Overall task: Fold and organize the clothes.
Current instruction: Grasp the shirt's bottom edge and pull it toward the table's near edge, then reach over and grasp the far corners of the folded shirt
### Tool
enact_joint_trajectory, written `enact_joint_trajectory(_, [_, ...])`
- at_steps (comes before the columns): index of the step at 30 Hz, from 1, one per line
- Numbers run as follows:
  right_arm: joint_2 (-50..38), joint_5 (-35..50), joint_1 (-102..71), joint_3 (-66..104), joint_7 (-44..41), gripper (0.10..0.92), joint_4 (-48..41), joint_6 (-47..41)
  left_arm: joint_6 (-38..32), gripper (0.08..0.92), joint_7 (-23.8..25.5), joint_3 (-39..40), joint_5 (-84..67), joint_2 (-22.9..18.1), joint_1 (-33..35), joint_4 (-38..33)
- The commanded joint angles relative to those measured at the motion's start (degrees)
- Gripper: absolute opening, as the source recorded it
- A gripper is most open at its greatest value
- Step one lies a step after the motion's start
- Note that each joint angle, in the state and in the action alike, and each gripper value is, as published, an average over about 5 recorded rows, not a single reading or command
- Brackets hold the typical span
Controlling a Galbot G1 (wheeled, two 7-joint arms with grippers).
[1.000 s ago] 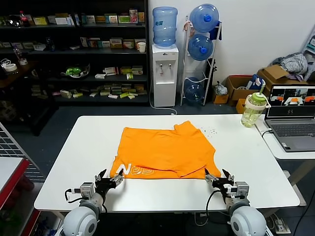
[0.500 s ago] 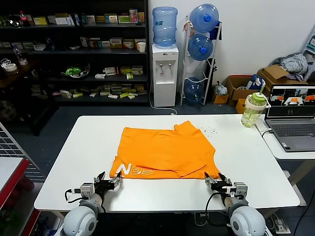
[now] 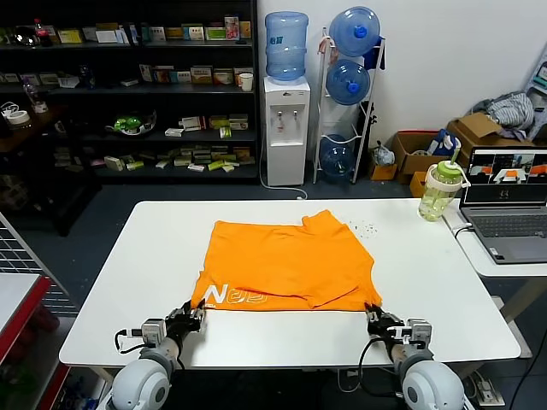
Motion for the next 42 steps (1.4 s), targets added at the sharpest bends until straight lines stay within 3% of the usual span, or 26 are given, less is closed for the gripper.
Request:
enact_joint_trajectory(1, [-0.78,0.79,-1.12,0.47,0.82,0.130,1.86,0.09,-0.20,0.292,-1.37,-0.71,-0.03,0.57,1.46,-3.75])
enact_joint_trajectory(7, [-3.69,3.24,-5.54,2.55,2.40,0.124,7.05,-0.29,0.10,0.128,-3.56,-2.74,-2.01,2.42,6.29,-9.90])
enact_joint_trajectory(10, [-4.58,4.07,-8.31,3.99,2.93,0.124,9.60,-0.68,0.33,0.093,-4.48,-4.12,-3.41,3.08,9.54,-12.32])
enact_joint_trajectory(20, [-4.43,3.78,-20.13,7.73,4.15,0.124,17.29,-1.56,1.35,0.092,-6.42,-7.56,-7.18,4.61,21.34,-18.75])
enact_joint_trajectory(26, [-3.13,1.55,-22.73,8.70,4.13,0.129,18.56,-2.18,1.98,0.092,-5.89,-9.04,-7.19,4.25,24.49,-19.80])
enact_joint_trajectory(29, [-3.05,0.26,-22.08,8.95,3.87,0.177,18.85,-1.42,2.05,0.128,-4.24,-10.03,-7.77,4.53,24.31,-19.84])
enact_joint_trajectory(36, [-8.26,1.47,-15.96,10.97,1.79,0.380,21.45,1.03,2.37,0.322,-3.43,-13.30,-11.75,8.19,18.96,-20.52])
enact_joint_trajectory(42, [-12.00,7.21,3.30,5.40,2.28,0.554,12.47,1.67,1.19,0.495,-1.28,-9.15,-12.25,10.19,3.36,-14.44])
